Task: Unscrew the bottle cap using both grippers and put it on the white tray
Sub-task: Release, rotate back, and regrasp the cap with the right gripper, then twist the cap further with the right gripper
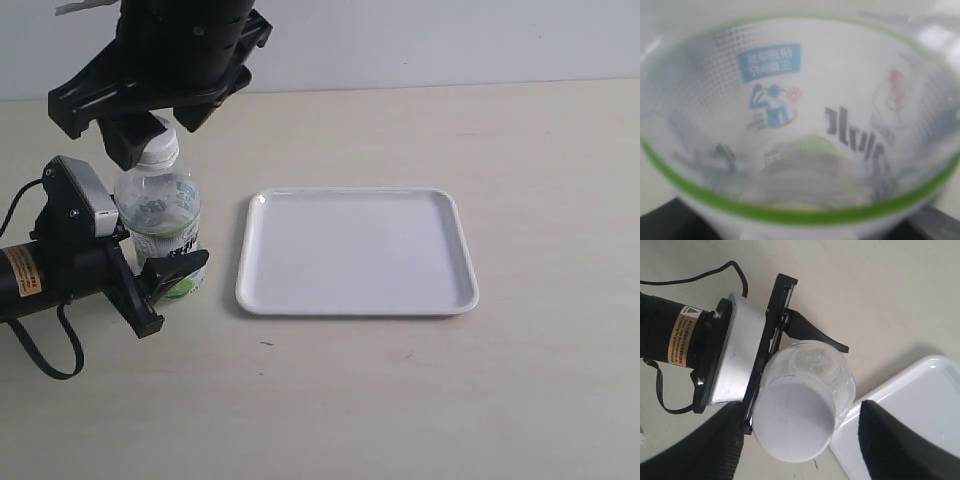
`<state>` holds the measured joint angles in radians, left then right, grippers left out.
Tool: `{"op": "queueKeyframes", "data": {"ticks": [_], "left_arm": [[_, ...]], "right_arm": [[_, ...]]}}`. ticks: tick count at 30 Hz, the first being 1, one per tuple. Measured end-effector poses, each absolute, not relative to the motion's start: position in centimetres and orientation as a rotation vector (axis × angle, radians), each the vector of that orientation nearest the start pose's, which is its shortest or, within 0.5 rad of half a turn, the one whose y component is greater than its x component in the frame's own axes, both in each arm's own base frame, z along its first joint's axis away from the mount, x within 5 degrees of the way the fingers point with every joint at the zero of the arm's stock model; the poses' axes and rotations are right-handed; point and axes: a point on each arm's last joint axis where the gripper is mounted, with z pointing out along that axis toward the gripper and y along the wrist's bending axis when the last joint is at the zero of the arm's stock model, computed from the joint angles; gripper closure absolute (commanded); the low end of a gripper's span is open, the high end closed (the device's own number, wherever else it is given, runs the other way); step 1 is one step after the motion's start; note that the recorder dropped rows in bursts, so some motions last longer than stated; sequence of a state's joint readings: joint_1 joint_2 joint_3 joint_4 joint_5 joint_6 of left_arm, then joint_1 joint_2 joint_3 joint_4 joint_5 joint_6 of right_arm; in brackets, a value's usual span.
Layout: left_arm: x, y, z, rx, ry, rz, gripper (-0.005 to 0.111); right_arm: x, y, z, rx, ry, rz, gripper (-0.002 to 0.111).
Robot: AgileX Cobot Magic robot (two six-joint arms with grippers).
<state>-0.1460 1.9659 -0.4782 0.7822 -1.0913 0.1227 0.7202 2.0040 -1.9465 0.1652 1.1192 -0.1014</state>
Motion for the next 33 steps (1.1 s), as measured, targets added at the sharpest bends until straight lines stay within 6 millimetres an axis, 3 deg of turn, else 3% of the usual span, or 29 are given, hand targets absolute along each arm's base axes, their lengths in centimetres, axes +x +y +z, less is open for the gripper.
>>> {"op": "queueKeyframes", "data": {"ticks": [3,7,14,23,33], "left_arm": [[26.09,-9.59,9.36,1.041,1.648,-0.417,0.107],[26.09,-9.59,9.36,1.041,1.648,-0.417,0.107],[26.08,-9.57,9.34,1.042,1.651,-0.416,0.107],[26.08,-9.57,9.34,1.039,1.653,-0.419,0.107],[26.03,-9.6,9.29,1.016,1.677,-0.448,0.107]], "right_arm": [[32.6,30.38,31.29,-1.036,2.499,0.414,0.049],[32.61,30.39,31.29,-1.036,2.498,0.414,0.063],[32.59,30.39,31.29,-1.036,2.5,0.417,0.108],[32.57,30.4,31.28,-1.235,2.39,0.368,0.108],[32.61,30.44,31.32,-1.714,2.019,0.224,0.108]]}}
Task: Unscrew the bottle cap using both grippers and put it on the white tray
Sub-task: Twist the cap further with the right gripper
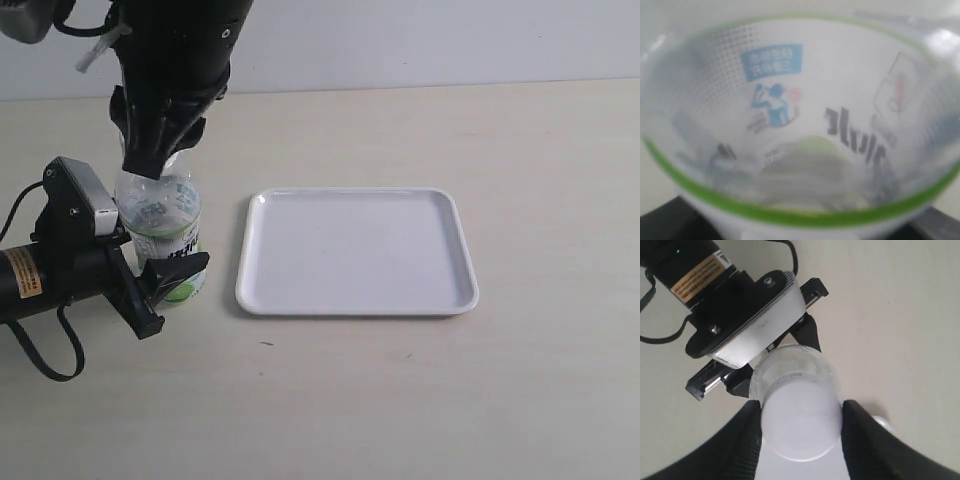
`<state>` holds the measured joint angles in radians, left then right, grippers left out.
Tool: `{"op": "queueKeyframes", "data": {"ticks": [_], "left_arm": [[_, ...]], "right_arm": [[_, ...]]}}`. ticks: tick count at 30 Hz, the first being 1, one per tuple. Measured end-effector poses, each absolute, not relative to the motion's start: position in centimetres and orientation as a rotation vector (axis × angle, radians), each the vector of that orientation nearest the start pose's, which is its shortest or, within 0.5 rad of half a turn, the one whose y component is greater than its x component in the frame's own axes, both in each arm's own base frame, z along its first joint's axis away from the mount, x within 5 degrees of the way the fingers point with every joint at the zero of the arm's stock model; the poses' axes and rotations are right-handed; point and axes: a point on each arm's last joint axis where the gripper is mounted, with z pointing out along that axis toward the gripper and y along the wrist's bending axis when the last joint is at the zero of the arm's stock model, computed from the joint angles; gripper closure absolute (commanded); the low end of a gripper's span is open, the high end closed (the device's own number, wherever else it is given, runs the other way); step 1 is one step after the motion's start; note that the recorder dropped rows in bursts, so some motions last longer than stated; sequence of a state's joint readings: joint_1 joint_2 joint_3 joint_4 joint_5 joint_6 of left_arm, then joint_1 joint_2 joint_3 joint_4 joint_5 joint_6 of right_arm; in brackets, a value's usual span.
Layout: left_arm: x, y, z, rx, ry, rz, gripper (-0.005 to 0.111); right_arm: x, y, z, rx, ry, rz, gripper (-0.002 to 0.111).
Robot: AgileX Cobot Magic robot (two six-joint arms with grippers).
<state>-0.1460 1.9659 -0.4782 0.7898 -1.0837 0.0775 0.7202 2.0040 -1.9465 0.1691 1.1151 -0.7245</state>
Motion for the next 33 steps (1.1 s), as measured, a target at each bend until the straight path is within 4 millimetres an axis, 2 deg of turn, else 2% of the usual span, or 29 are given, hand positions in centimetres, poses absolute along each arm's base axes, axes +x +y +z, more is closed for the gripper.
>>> {"op": "queueKeyframes", "data": {"ticks": [13,22,27,33], "left_arm": [[26.01,-9.6,9.27,0.995,1.695,-0.467,0.107],[26.14,-9.48,9.24,0.951,1.726,-0.475,0.107],[26.14,-9.47,9.22,0.938,1.737,-0.485,0.107],[26.14,-9.47,9.22,0.934,1.74,-0.489,0.107]], "right_arm": [[32.65,30.46,31.39,-2.237,1.373,0.004,0.108],[32.64,30.35,31.7,-2.445,0.957,-0.133,0.108],[32.61,30.29,31.75,-2.507,0.806,-0.177,0.108],[32.63,30.27,31.75,-2.518,0.781,-0.188,0.108]]}}
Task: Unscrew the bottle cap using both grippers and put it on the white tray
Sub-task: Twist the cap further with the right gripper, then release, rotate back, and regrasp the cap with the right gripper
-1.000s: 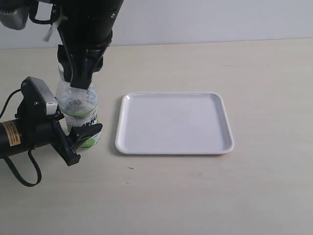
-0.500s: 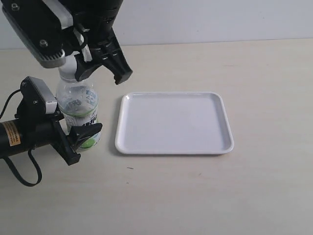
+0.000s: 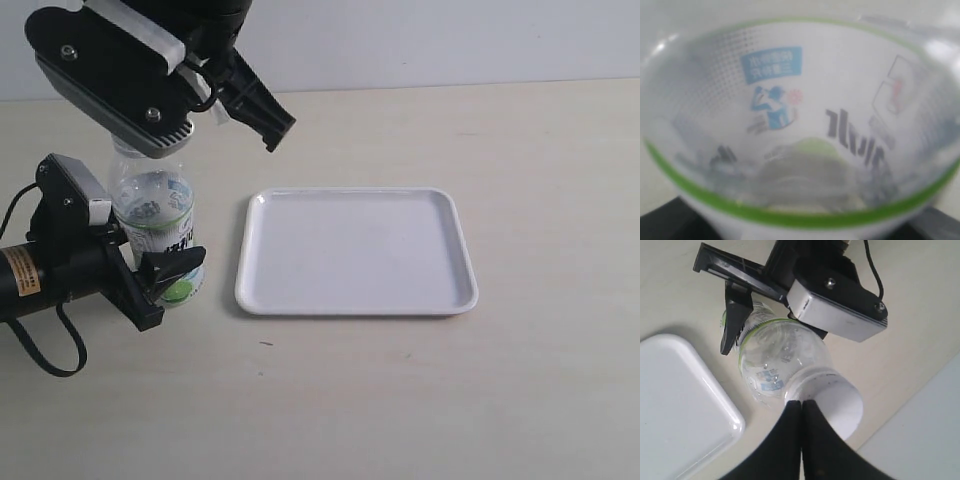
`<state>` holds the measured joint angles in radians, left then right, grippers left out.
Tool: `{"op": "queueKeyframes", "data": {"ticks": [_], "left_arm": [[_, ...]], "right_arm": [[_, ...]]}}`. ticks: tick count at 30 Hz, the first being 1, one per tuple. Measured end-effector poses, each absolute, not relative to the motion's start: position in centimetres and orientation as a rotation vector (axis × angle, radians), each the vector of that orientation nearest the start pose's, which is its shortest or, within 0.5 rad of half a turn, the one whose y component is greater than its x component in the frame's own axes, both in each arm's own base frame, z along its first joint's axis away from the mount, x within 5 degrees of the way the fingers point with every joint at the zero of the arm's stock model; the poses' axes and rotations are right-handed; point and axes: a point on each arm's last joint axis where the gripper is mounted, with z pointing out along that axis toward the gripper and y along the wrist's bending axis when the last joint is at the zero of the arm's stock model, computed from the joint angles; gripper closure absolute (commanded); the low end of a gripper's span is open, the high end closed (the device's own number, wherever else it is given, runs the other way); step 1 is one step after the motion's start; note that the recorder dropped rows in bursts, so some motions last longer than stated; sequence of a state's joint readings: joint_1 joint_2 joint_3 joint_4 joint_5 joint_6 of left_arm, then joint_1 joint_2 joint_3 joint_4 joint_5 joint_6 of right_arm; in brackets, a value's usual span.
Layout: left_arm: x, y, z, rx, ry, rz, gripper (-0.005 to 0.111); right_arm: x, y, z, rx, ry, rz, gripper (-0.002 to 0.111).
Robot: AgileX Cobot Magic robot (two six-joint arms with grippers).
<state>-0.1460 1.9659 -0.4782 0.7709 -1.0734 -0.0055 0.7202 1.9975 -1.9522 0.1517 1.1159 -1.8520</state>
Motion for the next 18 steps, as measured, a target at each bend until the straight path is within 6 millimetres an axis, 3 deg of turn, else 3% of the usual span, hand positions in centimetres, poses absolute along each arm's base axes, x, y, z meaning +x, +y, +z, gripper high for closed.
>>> {"op": "queueKeyframes", "data": {"ticks": [5,10,13,18], "left_arm": [[26.14,-9.47,9.22,0.934,1.74,-0.489,0.107],[26.1,-9.5,9.22,0.95,1.731,-0.483,0.107],[26.1,-9.53,9.27,0.958,1.718,-0.479,0.107],[26.1,-9.54,9.31,0.962,1.711,-0.477,0.107]], "right_arm": [[32.67,30.22,31.74,-2.503,0.833,-0.183,0.09],[32.71,30.18,31.73,-2.402,1.077,-0.122,0.058],[32.73,30.16,31.72,-2.301,1.275,-0.069,0.049],[32.73,30.15,31.93,-2.07,1.602,0.033,0.043]]}}
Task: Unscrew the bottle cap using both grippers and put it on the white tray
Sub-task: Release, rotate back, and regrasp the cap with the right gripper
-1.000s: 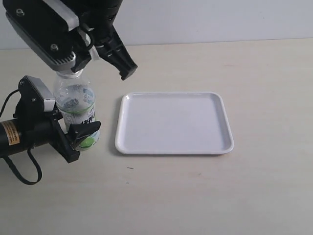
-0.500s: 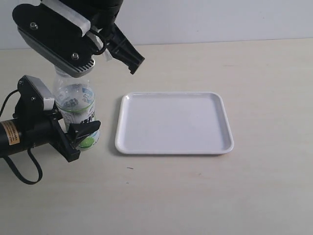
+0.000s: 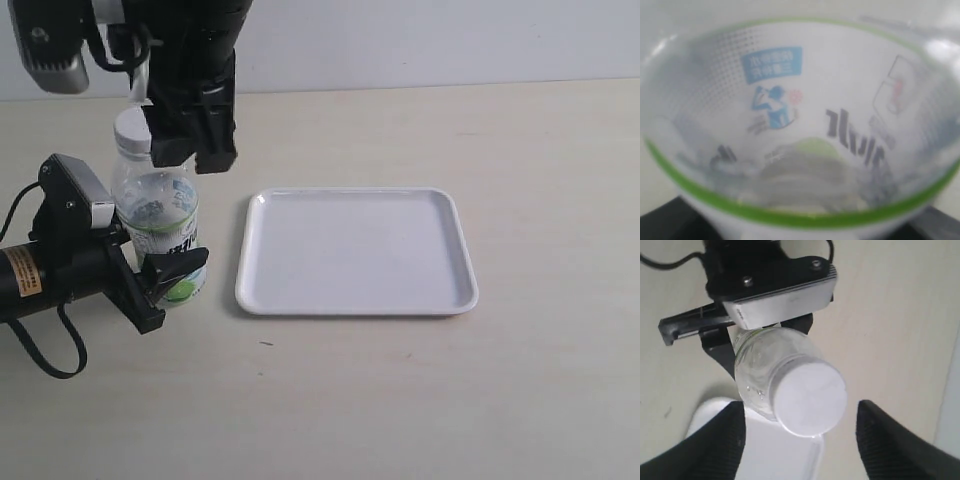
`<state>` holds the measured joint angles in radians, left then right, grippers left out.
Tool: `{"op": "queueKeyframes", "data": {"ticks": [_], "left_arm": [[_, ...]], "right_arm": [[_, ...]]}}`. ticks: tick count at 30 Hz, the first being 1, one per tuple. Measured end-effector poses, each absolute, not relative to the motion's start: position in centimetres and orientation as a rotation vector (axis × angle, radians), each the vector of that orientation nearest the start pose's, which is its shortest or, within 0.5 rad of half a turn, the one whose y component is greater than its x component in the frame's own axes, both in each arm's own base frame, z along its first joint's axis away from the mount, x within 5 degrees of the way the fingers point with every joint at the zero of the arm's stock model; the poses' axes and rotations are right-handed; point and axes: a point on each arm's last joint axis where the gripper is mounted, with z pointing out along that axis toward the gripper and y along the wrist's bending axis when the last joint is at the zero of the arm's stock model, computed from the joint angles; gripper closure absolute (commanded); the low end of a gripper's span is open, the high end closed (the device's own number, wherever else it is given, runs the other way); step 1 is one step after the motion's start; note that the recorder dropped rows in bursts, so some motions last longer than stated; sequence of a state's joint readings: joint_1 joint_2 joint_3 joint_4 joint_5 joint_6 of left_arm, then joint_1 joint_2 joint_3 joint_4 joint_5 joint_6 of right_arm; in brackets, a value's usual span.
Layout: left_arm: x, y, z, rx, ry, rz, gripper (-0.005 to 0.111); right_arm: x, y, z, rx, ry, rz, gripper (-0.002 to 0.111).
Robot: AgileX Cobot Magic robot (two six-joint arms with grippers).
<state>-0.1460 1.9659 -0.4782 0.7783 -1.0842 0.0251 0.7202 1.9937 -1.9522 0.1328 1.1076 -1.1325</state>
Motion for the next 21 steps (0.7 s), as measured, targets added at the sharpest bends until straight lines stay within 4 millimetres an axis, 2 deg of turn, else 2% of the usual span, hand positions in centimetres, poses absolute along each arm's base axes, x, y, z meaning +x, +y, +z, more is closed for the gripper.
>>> {"op": "queueKeyframes", "data": {"ticks": [8,11,16,21], "left_arm": [[26.1,-9.55,9.31,0.978,1.699,-0.464,0.107],[26.12,-9.59,9.43,0.972,1.687,-0.469,0.107],[26.14,-9.6,9.5,0.97,1.679,-0.469,0.107],[26.13,-9.61,9.5,0.974,1.677,-0.468,0.107]], "right_arm": [[32.86,30.25,32.14,-1.543,2.101,0.226,0.042],[32.86,30.25,32.14,-1.366,2.233,0.286,0.042],[32.86,30.25,32.14,-1.172,2.355,0.346,0.042],[33.03,30.48,31.71,-1.112,2.392,0.373,0.042]]}}
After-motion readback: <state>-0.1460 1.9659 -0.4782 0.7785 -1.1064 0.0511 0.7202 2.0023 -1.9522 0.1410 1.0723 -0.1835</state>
